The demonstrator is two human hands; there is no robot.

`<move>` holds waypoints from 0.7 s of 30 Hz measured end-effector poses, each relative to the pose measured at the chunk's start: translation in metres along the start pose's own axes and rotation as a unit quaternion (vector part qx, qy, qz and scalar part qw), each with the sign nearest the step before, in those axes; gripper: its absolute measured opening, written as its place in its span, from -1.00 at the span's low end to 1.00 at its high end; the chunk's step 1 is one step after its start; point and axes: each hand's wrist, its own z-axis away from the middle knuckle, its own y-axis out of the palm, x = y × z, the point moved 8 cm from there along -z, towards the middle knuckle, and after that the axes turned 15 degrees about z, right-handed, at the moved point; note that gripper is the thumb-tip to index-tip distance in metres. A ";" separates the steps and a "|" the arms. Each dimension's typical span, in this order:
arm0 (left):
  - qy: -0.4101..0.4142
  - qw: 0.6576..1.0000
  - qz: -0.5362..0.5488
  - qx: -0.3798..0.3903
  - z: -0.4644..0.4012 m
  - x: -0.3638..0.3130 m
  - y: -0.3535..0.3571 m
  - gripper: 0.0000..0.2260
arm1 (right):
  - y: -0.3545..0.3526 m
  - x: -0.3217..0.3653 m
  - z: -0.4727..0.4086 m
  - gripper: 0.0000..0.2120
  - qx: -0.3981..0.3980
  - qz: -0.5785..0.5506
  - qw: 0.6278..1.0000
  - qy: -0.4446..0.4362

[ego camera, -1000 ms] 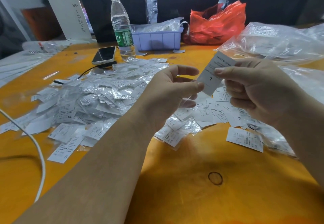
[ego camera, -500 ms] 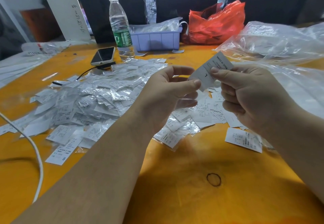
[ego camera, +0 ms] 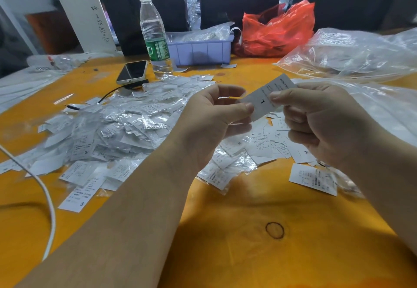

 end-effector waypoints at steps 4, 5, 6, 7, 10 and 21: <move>0.000 1.000 0.016 0.008 0.000 -0.001 0.001 -0.82 | 0.004 0.002 -0.001 -0.64 0.032 0.032 0.999 -0.015; 0.001 1.000 0.015 0.011 0.000 -0.001 0.001 -0.82 | 0.004 0.001 -0.001 -0.66 0.032 0.034 0.999 -0.014; 0.001 1.000 0.013 0.013 0.000 -0.002 0.001 -0.81 | 0.004 0.001 0.000 -0.69 0.033 0.036 0.999 -0.010; 0.001 1.000 0.009 0.014 0.000 -0.001 0.002 -0.81 | 0.004 0.000 0.000 -0.71 0.036 0.040 0.999 -0.006; 0.001 1.000 -0.009 0.019 0.000 -0.001 0.001 -0.81 | 0.007 -0.002 0.002 -0.77 0.059 0.058 0.997 0.005; -0.001 0.999 -0.029 0.030 0.001 -0.001 0.003 -0.80 | -0.001 0.003 0.000 -0.72 0.010 0.040 0.999 -0.018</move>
